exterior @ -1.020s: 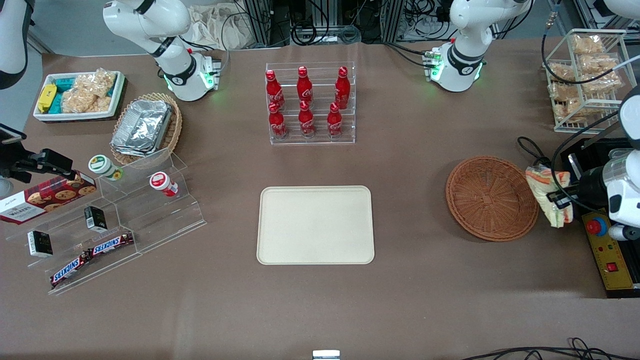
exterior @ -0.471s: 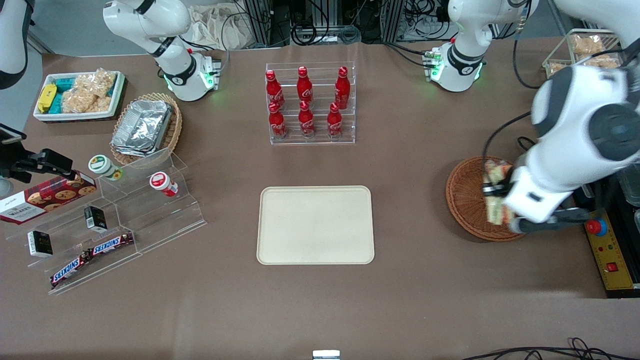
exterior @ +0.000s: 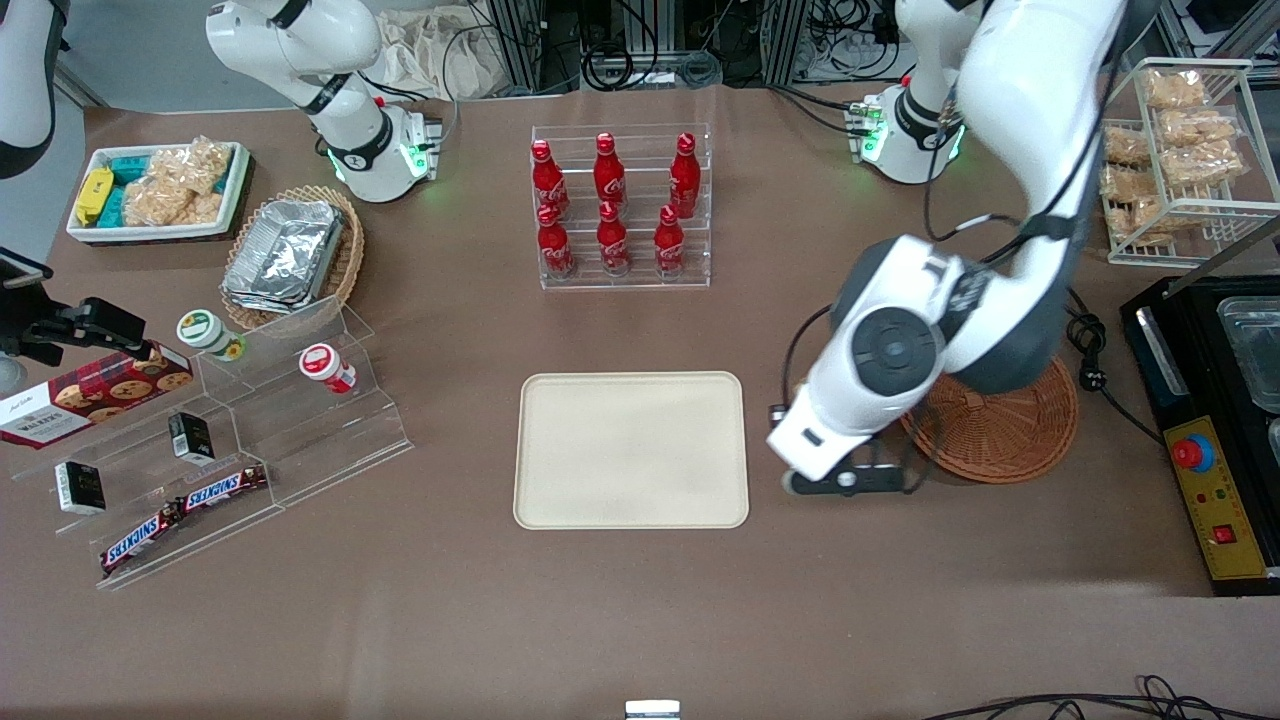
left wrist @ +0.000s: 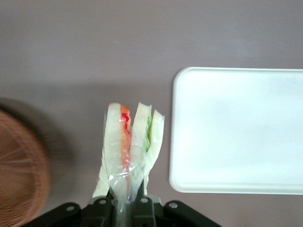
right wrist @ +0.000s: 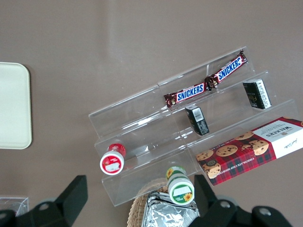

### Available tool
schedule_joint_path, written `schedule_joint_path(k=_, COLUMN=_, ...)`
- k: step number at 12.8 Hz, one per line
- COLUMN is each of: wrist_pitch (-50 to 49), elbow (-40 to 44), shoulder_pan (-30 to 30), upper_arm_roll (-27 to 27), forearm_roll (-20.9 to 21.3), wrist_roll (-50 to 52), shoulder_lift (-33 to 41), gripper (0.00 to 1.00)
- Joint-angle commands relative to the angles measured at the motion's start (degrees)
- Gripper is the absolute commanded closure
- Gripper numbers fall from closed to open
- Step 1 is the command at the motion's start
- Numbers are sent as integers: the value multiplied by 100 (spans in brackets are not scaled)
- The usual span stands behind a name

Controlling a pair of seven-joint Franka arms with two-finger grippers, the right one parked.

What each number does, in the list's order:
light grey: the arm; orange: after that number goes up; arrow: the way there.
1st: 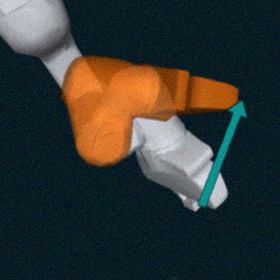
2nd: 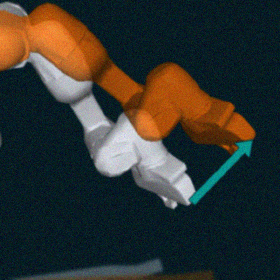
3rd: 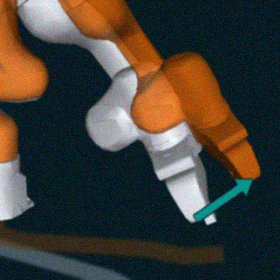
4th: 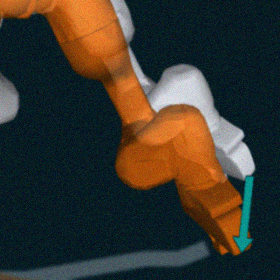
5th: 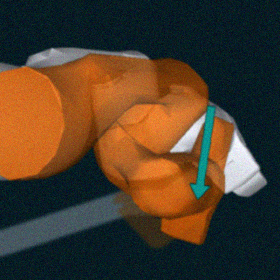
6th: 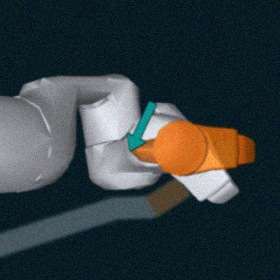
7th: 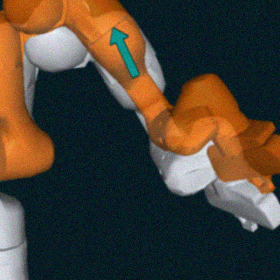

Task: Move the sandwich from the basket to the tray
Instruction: 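Carry the sandwich with the left gripper over the cream tray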

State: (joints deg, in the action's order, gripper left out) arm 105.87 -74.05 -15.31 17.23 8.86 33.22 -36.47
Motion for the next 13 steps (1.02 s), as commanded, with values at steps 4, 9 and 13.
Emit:
schedule_joint_path(k=4, wrist_pitch=1127, elbow=313, shoulder_pan=-156, upper_arm_roll=245, forearm_roll=63, wrist_roll=851, shoulder_lift=-1028, gripper=100)
schedule_joint_path(k=9, wrist_pitch=1683, elbow=295, shoulder_pan=-481, upper_arm_roll=245, forearm_roll=134, wrist_roll=1099, shoulder_lift=-1608, gripper=100)
schedule_joint_path(k=13, wrist_pitch=1683, elbow=277, shoulder_pan=-517, upper_arm_roll=237, forearm_roll=108, wrist_roll=1284, shoulder_lift=-1583, gripper=44)
